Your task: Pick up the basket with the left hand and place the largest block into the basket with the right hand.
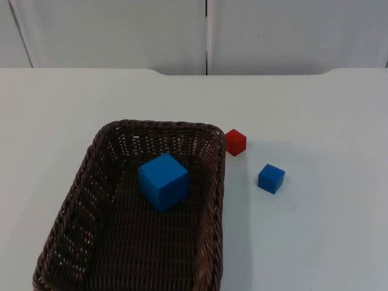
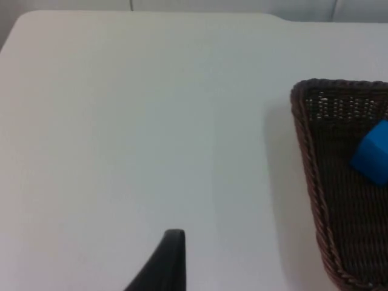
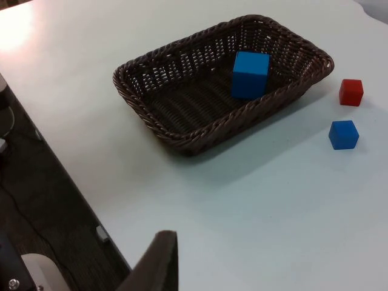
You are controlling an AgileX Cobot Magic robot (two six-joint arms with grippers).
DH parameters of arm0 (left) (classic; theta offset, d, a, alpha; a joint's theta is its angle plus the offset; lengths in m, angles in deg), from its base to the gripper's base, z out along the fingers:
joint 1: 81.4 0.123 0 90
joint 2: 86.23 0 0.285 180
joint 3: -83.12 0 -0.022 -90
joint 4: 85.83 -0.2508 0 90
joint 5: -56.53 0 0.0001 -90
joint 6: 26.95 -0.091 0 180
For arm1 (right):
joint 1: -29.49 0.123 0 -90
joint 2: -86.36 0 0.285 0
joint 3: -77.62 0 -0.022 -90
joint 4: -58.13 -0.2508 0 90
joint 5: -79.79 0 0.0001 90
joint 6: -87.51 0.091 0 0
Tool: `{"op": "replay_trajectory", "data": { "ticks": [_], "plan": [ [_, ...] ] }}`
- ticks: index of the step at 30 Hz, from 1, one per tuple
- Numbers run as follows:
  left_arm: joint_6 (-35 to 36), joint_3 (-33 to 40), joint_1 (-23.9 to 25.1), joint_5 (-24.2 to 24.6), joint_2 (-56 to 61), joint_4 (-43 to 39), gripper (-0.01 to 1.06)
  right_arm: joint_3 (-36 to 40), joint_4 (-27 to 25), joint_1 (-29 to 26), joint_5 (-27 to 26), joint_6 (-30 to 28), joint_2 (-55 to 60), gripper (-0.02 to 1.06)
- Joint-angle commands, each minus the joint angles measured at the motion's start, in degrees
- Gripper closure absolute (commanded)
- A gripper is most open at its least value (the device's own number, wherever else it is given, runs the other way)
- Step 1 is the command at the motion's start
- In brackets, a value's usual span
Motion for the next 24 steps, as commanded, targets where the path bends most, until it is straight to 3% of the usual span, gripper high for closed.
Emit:
{"op": "replay_trajectory", "data": {
  "ticks": [1,14,24],
  "plan": [
    [0.26,0.42,1.09,-0.69,0.2,-0.42,0.0,0.09,0.25,0.11,-0.07,0.24,-0.19,-0.01],
    [0.26,0.42,1.24,-0.69,0.2,-0.42,0.0,0.09,0.25,-0.25,-0.07,0.24,-0.19,-0.01],
    [0.26,0.42,1.24,-0.69,0.2,-0.42,0.0,0.09,0.25,-9.8,-0.07,0.24,-0.19,-0.01]
  ]
}}
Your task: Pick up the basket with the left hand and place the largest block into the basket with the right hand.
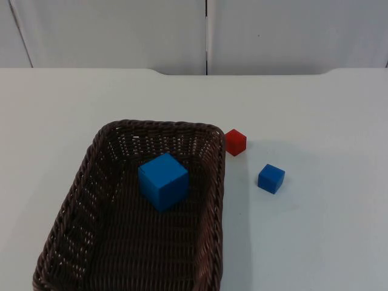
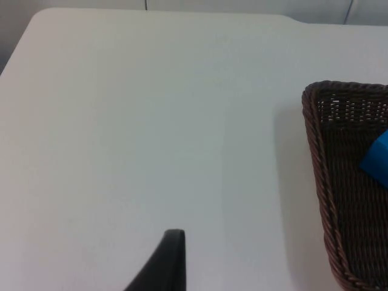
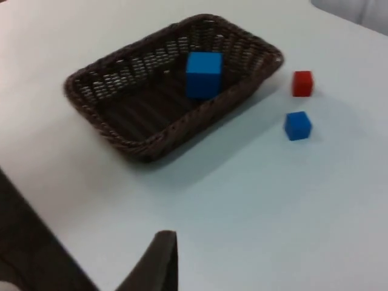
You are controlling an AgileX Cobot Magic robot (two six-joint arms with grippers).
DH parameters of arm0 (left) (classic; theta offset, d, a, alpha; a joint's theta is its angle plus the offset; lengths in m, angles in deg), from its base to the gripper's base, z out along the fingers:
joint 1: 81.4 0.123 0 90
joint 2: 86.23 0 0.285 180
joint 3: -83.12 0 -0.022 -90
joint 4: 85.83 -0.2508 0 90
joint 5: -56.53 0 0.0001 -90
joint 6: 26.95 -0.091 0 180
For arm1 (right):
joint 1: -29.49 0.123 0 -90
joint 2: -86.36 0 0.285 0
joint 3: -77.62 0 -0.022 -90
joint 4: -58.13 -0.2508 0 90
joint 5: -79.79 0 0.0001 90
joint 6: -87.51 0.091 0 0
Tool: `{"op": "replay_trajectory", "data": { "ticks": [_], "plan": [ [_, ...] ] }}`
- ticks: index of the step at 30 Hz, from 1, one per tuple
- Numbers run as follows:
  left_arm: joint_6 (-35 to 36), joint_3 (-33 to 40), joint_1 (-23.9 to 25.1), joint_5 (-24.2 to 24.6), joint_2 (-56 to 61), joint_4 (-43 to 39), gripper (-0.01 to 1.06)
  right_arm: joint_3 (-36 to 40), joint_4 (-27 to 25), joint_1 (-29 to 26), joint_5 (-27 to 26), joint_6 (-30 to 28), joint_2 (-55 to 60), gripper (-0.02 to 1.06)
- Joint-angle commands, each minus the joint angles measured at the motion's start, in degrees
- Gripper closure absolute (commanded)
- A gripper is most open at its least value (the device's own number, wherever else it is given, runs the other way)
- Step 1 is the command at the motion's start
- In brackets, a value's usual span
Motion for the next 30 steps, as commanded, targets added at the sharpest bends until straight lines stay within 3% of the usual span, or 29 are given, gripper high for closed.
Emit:
{"op": "replay_trajectory", "data": {
  "ticks": [1,17,30],
  "plan": [
    [0.26,0.42,0.06,-0.69,0.2,-0.28,0.0,0.09,0.16,-2.06,-0.07,0.24,-0.19,-0.01],
    [0.26,0.42,0.06,-0.69,0.2,-0.28,0.0,0.09,0.16,-21.67,-0.07,0.24,-0.19,-0.01],
    [0.26,0.42,0.06,-0.69,0.2,-0.28,0.0,0.09,0.16,-31.32,-0.07,0.24,-0.19,-0.01]
  ]
}}
